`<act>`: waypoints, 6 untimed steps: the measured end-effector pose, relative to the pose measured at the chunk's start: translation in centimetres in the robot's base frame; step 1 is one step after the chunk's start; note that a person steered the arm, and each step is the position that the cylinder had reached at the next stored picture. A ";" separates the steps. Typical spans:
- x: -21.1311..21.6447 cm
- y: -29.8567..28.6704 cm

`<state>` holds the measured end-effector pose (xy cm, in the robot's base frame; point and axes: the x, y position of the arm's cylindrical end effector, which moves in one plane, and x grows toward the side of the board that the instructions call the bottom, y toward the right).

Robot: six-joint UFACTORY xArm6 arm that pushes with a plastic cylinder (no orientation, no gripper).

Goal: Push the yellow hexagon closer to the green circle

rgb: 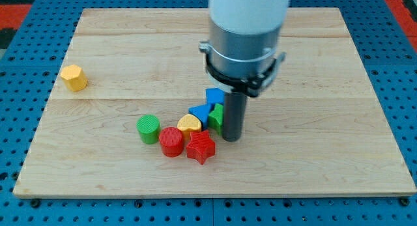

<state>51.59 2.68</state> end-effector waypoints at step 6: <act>-3.5 2.1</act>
<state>48.11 4.79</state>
